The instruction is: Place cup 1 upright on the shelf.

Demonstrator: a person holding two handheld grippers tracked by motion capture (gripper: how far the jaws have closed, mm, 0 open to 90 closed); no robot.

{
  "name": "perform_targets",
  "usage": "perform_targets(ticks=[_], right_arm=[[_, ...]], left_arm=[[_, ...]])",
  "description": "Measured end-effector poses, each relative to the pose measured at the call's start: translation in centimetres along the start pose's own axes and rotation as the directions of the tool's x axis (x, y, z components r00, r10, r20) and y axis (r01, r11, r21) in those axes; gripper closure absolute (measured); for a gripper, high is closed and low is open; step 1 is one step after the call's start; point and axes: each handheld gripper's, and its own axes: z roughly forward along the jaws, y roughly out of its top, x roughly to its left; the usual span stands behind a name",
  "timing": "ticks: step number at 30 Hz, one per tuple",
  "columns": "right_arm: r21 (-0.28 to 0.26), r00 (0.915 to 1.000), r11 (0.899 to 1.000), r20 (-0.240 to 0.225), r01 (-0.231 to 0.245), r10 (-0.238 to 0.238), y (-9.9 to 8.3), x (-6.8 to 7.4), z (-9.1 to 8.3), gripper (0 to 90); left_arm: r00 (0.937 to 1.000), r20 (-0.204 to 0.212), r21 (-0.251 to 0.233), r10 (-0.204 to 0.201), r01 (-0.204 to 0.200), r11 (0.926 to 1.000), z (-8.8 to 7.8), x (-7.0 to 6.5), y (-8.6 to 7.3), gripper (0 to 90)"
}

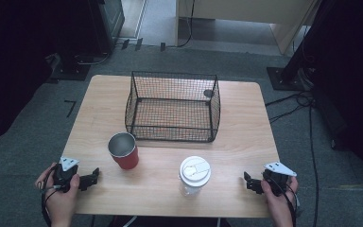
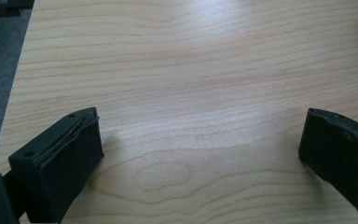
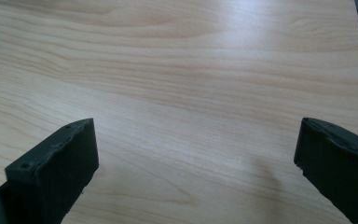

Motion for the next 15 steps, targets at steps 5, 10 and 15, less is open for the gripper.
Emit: perform_targets(ticks=[5, 10, 15], right_arm=[[-0.023, 0.9995, 1.000, -0.024, 0.021, -0.022, 0.5, 1.1, -0.8, 0.0], [-0.041, 0.9973, 0.998, -0.056, 0.045, -0.047, 1.0, 2.3, -1.4, 0.0], [-0.055, 0.9948, 0.997, -0.080, 0.060, -0.064, 1.3, 3.2, -1.8, 0.0]], left_arm=[[1.0000, 0.000, 0.000, 0.000, 0.000, 1.0000, 0.0, 0.0, 0.0, 0.0], [1.0000, 0.000, 0.000, 0.000, 0.000, 1.0000, 0.0, 0.0, 0.0, 0.0], [1.0000, 0.000, 0.000, 0.001, -0.001, 1.0000, 0.0, 0.0, 0.0, 0.0]])
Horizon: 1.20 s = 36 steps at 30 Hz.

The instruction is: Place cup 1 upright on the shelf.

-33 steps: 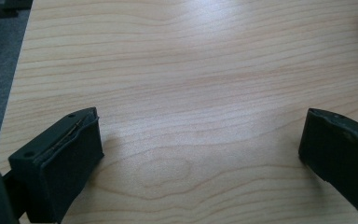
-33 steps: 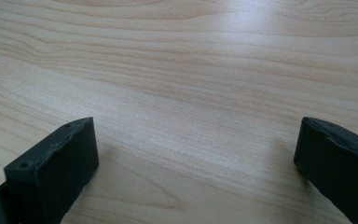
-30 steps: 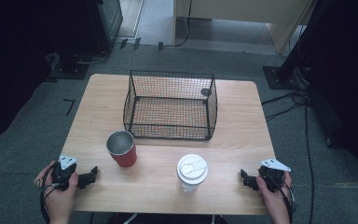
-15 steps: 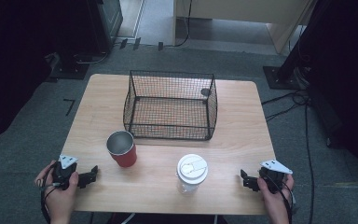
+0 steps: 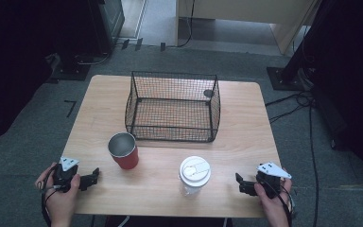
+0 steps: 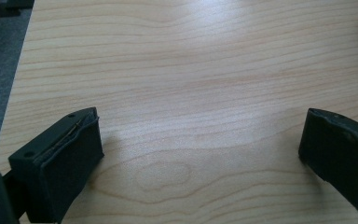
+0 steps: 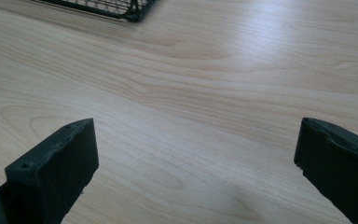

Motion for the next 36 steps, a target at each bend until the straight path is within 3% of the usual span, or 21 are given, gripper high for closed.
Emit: perform_targets(ticks=[9, 15, 32, 36], right_arm=[[-0.024, 0.9981, 1.000, -0.062, 0.004, -0.006, 0.7, 1.3, -0.4, 0.0], [-0.031, 0.9953, 0.999, -0.090, 0.034, -0.036, 1.0, 2.4, -0.5, 0.0], [-0.046, 0.9808, 0.995, -0.173, 0.084, -0.091, 1.5, 4.9, -0.5, 0.0], [-0.044, 0.9725, 0.994, -0.209, 0.096, -0.103, 1.6, 5.7, -0.6, 0.0]], left_arm=[[1.0000, 0.000, 0.000, 0.000, 0.000, 1.0000, 0.0, 0.0, 0.0, 0.0], [1.0000, 0.000, 0.000, 0.000, 0.000, 1.0000, 0.0, 0.0, 0.0, 0.0], [1.0000, 0.000, 0.000, 0.000, 0.000, 1.0000, 0.0, 0.0, 0.0, 0.0], [1.0000, 0.000, 0.000, 0.000, 0.000, 1.0000, 0.0, 0.0, 0.0, 0.0]])
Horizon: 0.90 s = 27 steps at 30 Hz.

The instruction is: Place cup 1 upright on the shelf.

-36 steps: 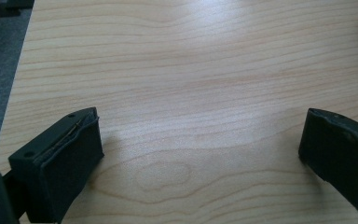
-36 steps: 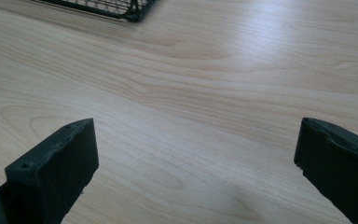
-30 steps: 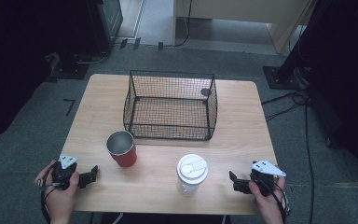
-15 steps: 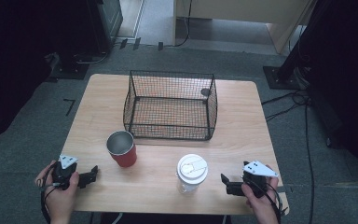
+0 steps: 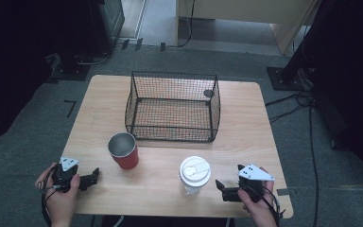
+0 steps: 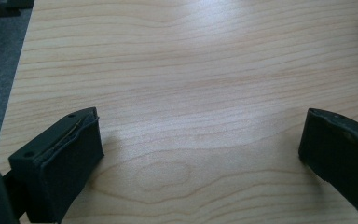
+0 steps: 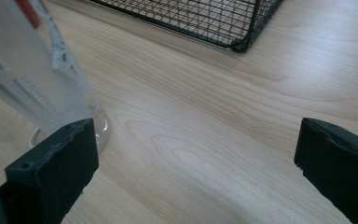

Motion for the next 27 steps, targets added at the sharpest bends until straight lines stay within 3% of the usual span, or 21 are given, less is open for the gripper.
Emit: perform_targets(ticks=[17, 24, 27], right_arm=[[-0.016, 0.9956, 0.998, -0.077, 0.053, -0.054, 0.4, 1.8, 0.5, 0.0], [-0.031, 0.9896, 0.997, -0.124, 0.070, -0.073, 0.8, 2.7, 0.5, 0.0], [-0.041, 0.9824, 0.995, -0.160, 0.092, -0.097, 1.0, 3.2, 0.4, 0.0]], left_arm=[[1.0000, 0.000, -0.001, -0.001, 0.001, 1.0000, 0.0, 0.0, 0.0, 0.0], [1.0000, 0.000, 0.000, -0.001, 0.001, 1.0000, 0.0, 0.0, 0.0, 0.1], [1.0000, 0.000, 0.000, 0.000, 0.000, 1.0000, 0.0, 0.0, 0.0, 0.1]])
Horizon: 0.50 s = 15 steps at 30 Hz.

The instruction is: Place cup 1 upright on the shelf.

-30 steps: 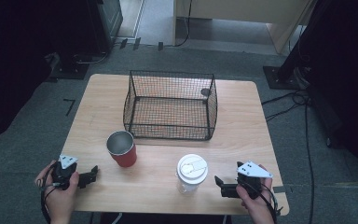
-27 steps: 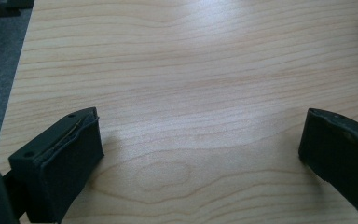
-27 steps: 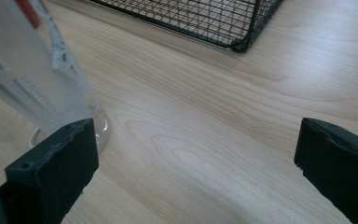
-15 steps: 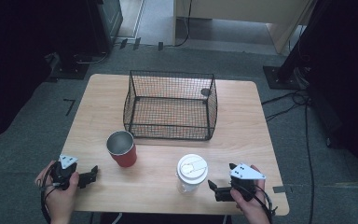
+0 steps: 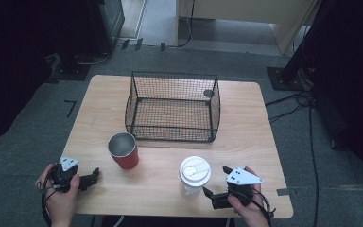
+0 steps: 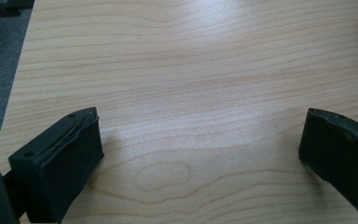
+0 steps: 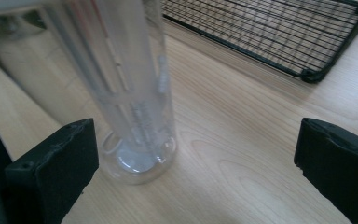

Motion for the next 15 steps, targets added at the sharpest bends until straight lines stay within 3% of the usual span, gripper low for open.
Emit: perform_targets(ticks=[6, 15], right_arm=[[-0.009, 0.9987, 1.000, -0.050, 0.013, -0.013, 0.3, 0.8, 0.2, 0.0], [-0.033, 0.9962, 0.999, -0.087, 0.000, -0.003, 0.9, 1.5, 0.4, 0.0]], left_arm=[[1.0000, 0.000, 0.000, 0.000, 0.000, 1.0000, 0.0, 0.0, 0.0, 0.1], [1.0000, 0.000, 0.000, 0.000, 0.000, 1.0000, 0.0, 0.0, 0.0, 0.1]])
